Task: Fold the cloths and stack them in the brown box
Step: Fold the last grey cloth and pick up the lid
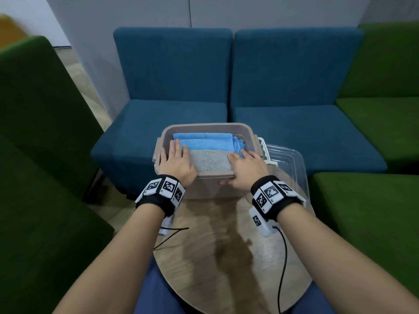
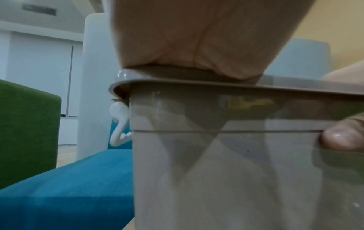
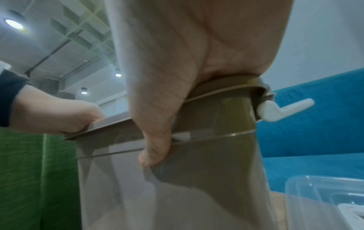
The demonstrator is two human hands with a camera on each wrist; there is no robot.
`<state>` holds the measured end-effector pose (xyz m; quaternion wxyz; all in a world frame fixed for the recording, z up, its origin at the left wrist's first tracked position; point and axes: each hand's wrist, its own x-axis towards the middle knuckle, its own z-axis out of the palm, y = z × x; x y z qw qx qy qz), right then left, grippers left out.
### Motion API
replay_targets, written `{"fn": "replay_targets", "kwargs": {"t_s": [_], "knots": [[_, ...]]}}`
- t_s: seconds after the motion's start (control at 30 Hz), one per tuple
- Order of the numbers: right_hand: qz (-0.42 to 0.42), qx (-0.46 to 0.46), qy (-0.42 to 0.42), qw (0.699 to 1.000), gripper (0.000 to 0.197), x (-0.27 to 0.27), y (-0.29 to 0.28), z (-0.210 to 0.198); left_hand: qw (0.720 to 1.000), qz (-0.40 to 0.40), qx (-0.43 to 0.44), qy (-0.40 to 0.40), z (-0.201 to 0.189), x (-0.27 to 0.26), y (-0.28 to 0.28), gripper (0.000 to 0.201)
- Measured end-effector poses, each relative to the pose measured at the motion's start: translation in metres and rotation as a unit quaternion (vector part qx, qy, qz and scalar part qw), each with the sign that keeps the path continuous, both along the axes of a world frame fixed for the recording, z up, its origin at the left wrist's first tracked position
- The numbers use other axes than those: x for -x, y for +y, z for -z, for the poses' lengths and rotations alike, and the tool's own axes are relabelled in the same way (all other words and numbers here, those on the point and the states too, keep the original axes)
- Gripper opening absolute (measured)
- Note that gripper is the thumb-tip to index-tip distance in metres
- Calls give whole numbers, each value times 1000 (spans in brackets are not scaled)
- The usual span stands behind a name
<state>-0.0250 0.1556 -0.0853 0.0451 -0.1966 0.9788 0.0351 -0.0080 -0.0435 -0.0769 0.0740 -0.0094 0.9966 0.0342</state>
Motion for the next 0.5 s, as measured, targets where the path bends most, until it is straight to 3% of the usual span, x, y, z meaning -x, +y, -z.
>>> {"fn": "replay_targets", "kwargs": {"t_s": [0.1,0.2,0.37,0.5], "knots": [[3,30,29,999,86,-6,1,0,991,104,-54,60,2,-7,14,76],[-3,60,54,997,74,-14,3,5,985,166,-36,12,10,-10,24,91],[-34,149,81,985,67,-22,19,14,987,152,6,41,16,-9,25,90],[-3,311,112,944,76,-25,36,22,990,134,5,45,15,-11,27,92]]}}
